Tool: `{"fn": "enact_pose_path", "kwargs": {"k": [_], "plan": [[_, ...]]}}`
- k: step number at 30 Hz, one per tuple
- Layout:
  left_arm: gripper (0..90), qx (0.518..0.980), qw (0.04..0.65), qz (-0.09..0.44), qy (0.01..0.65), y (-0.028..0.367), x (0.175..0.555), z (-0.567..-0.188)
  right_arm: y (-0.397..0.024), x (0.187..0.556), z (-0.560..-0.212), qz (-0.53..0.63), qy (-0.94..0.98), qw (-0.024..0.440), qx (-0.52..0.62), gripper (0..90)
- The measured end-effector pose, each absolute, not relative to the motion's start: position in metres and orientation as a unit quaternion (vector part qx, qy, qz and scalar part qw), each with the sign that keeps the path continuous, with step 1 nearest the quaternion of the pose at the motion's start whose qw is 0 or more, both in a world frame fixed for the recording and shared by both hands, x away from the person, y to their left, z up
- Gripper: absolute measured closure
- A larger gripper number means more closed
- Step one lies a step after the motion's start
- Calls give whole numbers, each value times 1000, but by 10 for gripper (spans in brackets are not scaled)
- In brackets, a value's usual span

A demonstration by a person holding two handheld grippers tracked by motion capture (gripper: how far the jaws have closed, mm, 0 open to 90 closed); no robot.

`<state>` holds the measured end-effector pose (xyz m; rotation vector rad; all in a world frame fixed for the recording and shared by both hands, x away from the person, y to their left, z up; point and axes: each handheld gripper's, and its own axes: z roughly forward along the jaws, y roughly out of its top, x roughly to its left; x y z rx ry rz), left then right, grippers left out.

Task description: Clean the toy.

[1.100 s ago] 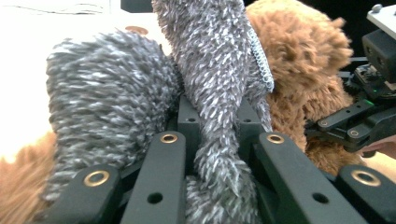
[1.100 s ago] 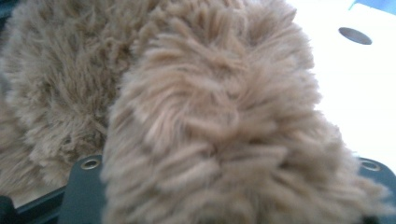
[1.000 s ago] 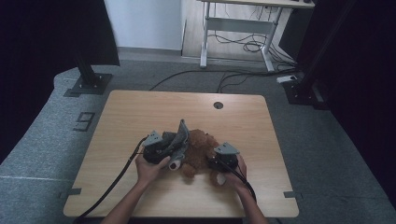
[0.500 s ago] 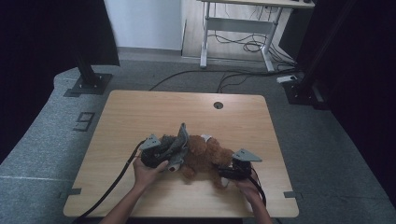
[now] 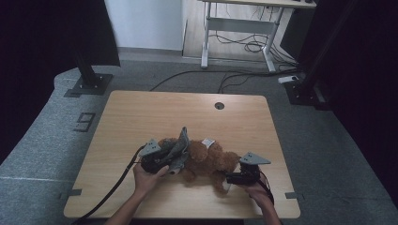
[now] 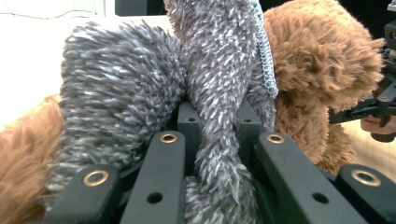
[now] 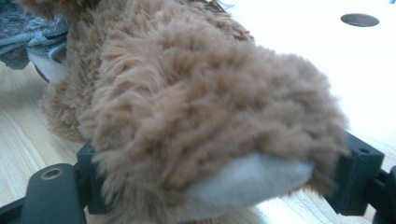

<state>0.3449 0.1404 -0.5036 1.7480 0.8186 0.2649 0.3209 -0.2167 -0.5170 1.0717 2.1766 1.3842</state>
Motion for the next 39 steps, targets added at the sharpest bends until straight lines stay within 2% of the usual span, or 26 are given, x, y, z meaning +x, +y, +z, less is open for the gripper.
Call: {"fn": "enact_pose_path", "kwargs": {"k": [9,15,17,20,26,31,34,39], "plan": [[783,722,575,101,371,142,352,-505,-224,330,-524,485,778,144,372,162],[782,726,573,102,366,141,350,-505,-240,320,-511,554,731,149,369,173],[781,728,572,102,364,141,349,-504,-240,320,-507,567,720,150,372,230],[778,726,576,90,364,143,348,-502,-235,320,-506,561,717,181,372,438],[774,720,585,73,367,147,350,-486,-229,318,-506,530,728,226,372,601],[772,716,606,73,339,132,348,-450,-226,319,-507,510,734,238,379,633],[771,737,600,80,300,100,344,-427,-223,320,-508,502,737,244,381,647],[762,774,566,82,273,45,354,-419,-217,317,-506,495,740,262,372,668]]}}
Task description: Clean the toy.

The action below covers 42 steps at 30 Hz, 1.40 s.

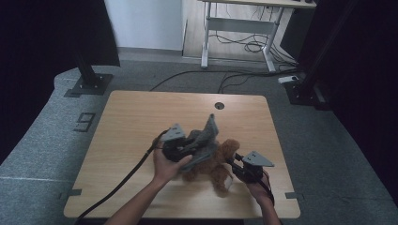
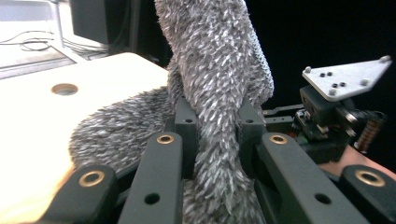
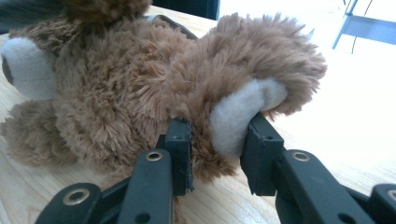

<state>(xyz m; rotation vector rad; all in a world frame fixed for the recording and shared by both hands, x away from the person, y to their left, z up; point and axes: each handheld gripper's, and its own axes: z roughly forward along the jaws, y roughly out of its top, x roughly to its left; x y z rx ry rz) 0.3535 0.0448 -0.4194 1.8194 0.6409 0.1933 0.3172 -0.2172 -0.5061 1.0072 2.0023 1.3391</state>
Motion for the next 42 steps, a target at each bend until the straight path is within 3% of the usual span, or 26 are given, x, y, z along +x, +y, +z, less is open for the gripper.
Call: {"fn": "enact_pose_path", "kwargs": {"k": [7,13,24,29,37,42], "plan": [[764,816,504,54,277,-4,374,-448,-209,314,-504,493,748,280,345,683],[766,826,481,78,285,3,373,-454,-211,316,-509,479,750,290,353,715],[766,787,485,113,363,95,392,-447,-216,313,-510,479,750,308,337,719],[766,763,501,89,400,142,397,-456,-216,312,-510,482,750,309,331,719],[763,747,504,97,423,171,396,-456,-217,312,-511,481,751,311,330,718],[761,739,530,79,408,160,390,-448,-217,312,-512,482,750,315,327,717]]}}
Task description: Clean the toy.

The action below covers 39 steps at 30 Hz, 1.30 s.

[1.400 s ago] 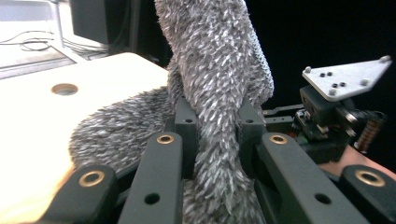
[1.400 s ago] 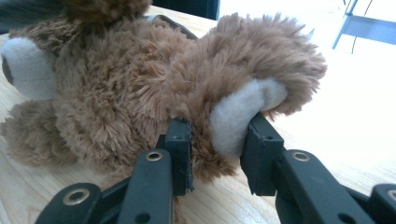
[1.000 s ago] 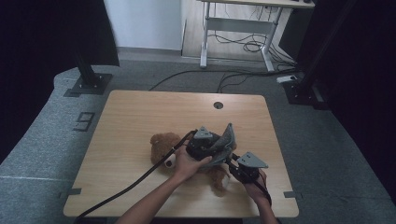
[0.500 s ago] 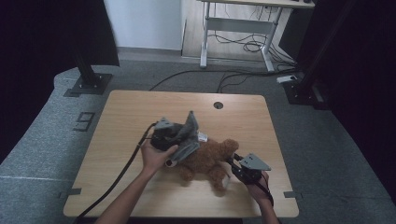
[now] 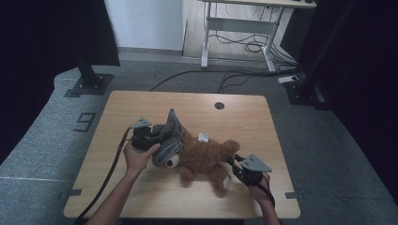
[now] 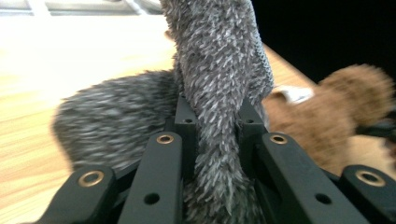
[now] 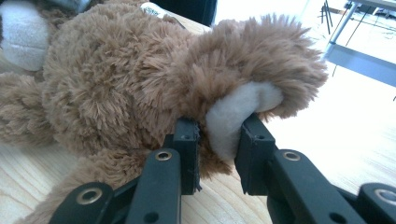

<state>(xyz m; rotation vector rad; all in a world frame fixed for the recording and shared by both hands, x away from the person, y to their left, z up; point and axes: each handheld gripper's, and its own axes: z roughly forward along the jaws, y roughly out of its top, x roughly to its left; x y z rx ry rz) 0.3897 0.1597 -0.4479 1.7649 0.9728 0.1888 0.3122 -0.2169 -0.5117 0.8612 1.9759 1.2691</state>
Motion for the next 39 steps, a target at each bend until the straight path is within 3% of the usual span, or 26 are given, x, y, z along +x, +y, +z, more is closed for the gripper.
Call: {"fn": "enact_pose_path", "kwargs": {"k": [7,12,16,26,39], "plan": [[762,769,538,61,341,89,385,-429,-216,313,-512,484,748,314,327,717],[761,799,505,35,323,34,394,-443,-217,311,-510,488,747,318,321,717],[761,809,491,34,323,19,396,-453,-217,311,-511,488,747,316,322,717],[764,819,460,75,335,45,399,-448,-219,311,-511,486,746,317,326,717],[762,764,475,95,427,157,420,-450,-222,312,-514,487,746,313,329,717]]}}
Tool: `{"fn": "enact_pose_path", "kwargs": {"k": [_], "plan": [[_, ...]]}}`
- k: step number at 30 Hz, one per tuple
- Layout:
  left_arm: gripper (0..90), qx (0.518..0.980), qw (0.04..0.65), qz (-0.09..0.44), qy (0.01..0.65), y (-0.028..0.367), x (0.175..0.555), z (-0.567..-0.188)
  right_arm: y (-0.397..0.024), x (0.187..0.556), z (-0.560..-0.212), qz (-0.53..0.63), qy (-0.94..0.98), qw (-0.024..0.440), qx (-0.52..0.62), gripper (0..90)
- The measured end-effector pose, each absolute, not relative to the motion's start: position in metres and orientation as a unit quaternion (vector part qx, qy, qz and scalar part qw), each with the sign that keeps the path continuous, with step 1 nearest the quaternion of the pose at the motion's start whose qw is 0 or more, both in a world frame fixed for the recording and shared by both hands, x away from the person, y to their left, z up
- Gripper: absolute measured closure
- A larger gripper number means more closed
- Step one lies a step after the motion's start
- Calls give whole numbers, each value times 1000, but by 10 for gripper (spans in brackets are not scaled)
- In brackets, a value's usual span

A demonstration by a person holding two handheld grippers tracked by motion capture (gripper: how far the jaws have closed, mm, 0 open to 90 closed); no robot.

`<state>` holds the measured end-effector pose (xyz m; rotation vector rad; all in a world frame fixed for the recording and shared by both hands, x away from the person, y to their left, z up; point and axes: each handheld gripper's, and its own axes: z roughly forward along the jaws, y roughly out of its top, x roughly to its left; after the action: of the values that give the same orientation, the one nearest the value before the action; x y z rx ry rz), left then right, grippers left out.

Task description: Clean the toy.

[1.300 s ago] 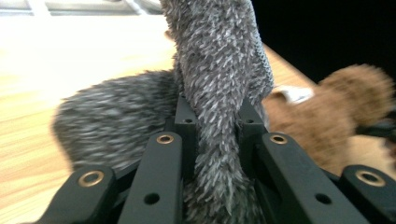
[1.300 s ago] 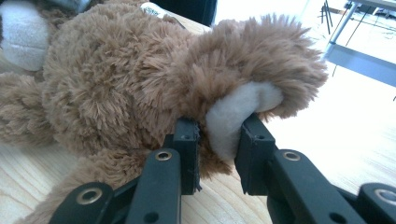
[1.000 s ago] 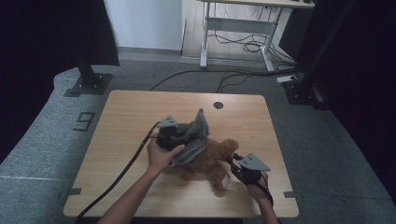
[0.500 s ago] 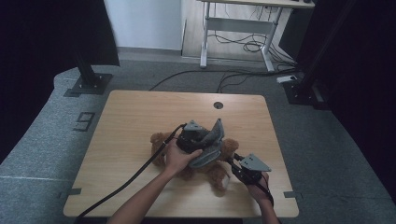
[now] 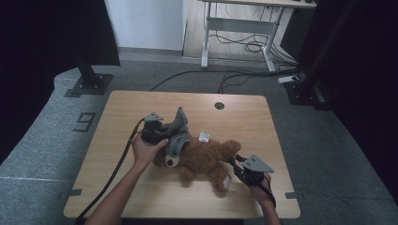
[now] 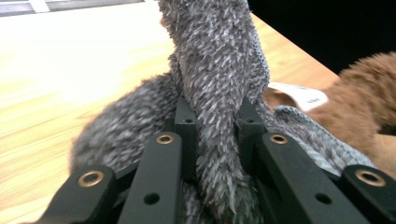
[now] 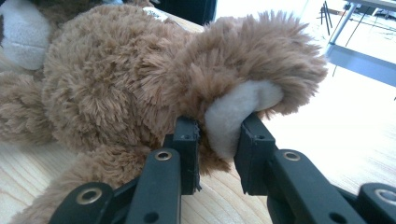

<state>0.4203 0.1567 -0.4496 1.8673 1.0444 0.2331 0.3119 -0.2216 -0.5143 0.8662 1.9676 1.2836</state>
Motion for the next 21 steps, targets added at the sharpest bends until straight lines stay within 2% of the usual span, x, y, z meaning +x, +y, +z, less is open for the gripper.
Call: {"fn": "enact_pose_path", "kwargs": {"k": [11,15,21], "plan": [[760,743,475,86,463,199,419,-463,-223,312,-516,483,746,316,332,714],[759,745,491,75,446,194,415,-460,-223,312,-516,483,746,314,335,714],[756,766,489,72,411,163,410,-446,-223,313,-517,484,743,317,337,712]]}}
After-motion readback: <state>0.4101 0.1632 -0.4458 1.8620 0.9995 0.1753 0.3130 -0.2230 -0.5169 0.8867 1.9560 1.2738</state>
